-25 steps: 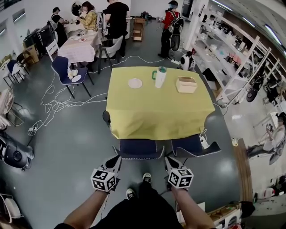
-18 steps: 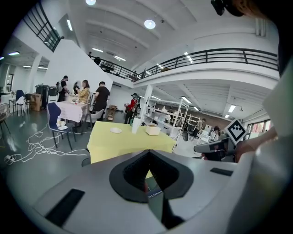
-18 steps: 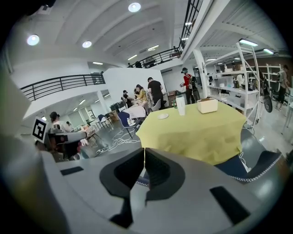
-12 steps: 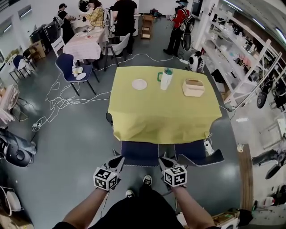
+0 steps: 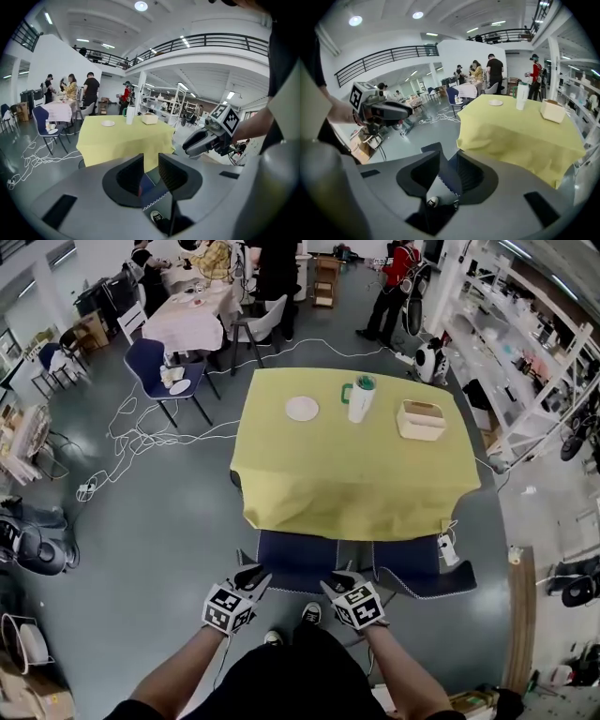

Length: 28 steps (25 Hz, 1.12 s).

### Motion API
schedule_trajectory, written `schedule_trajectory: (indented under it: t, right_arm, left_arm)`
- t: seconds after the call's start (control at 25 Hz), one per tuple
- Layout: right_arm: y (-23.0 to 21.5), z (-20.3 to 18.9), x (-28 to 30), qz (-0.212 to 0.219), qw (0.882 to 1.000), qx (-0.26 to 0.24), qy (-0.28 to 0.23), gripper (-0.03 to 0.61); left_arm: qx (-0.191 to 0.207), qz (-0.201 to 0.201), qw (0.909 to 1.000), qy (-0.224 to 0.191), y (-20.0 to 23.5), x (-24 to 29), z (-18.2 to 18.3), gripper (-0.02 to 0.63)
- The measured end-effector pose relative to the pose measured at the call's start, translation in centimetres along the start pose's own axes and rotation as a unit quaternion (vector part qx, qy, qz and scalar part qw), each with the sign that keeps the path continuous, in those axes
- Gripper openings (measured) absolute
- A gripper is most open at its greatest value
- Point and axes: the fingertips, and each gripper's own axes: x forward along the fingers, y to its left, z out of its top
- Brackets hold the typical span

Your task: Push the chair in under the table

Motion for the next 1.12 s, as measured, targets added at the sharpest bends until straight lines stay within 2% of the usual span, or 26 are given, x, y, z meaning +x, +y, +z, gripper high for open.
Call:
schedule_trajectory:
  t: [0.12, 0.28, 0.44, 0.64, 0.88, 1.12]
  right_arm:
    - [0.1, -0.6, 1.1, 0.022, 0.998, -0.044, 0.034, 0.140]
    - [0.2, -2.4, 2.5, 0.045, 0.990, -0.109, 0.083, 0.160]
    - [0.0, -3.5, 3.7, 0.064, 0.981, -0.143, 0.114, 0.164]
    - [-0.3, -6.2, 5.0, 0.082, 0.965, -0.186, 0.167, 0.170]
    - [-0.3, -9.2, 6.7, 0.084, 0.951, -0.203, 0.218, 0.178]
    - [0.1, -10.9, 7.8, 0.072, 0.949, -0.184, 0.245, 0.184]
  left_arm:
    - [0.021, -0.006, 0.9992, 0.033, -0.1, 1.2, -1.1, 0.103]
    - [0.049, -0.010, 0.9955, 0.081, -0.3, 2.8, -3.0, 0.138]
    - [0.096, -0.015, 0.9862, 0.134, 0.1, 3.9, -5.6, 0.158]
    - [0.169, -0.046, 0.9614, 0.212, -0.3, 4.8, -9.1, 0.170]
    - [0.222, -0.086, 0.9324, 0.271, 0.8, 6.1, -12.8, 0.178]
    - [0.269, -0.118, 0.9036, 0.312, 2.0, 6.2, -16.2, 0.184]
